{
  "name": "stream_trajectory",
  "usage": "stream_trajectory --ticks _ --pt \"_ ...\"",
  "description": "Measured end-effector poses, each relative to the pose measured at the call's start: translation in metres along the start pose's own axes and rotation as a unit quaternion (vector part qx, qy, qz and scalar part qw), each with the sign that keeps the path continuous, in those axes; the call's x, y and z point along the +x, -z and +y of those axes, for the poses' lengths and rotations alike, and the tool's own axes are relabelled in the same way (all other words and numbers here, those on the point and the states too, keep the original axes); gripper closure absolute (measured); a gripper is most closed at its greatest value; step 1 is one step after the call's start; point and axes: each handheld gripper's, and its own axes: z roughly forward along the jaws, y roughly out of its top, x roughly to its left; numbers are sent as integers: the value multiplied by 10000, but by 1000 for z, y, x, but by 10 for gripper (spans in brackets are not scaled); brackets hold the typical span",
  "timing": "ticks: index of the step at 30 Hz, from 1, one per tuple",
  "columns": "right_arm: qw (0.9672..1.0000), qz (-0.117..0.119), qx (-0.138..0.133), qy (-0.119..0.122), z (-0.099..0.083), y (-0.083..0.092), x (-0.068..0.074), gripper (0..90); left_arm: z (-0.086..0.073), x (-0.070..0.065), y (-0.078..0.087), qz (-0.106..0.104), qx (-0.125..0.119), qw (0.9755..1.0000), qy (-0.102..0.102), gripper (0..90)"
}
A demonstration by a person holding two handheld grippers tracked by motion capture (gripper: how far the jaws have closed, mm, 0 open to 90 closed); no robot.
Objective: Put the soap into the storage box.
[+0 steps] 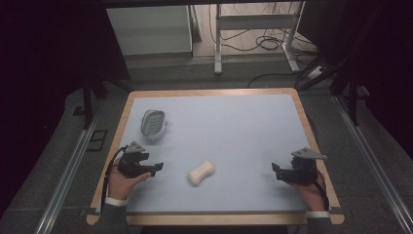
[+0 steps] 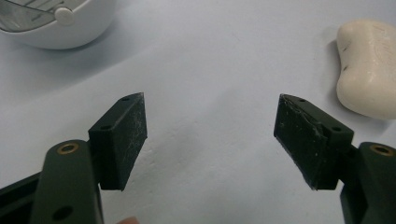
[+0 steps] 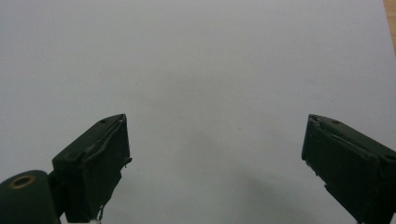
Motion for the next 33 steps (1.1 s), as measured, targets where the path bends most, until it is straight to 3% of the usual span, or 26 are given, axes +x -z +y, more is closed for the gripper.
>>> stream_trajectory --ticks 15,23,26,33 --pt "10000 20 -4 -21 0 0 -1 75 1 -2 5 74 -2 10000 -22 260" --pt "9998 163 -90 -88 -1 -1 -4 74 4 -8 9 162 19 9999 25 253" --pt "9995 207 -171 -163 -1 3 -6 74 8 -13 12 41 9 10000 57 249" --pt "9990 226 -265 -292 -1 8 -9 75 13 -18 19 -15 37 10000 13 233"
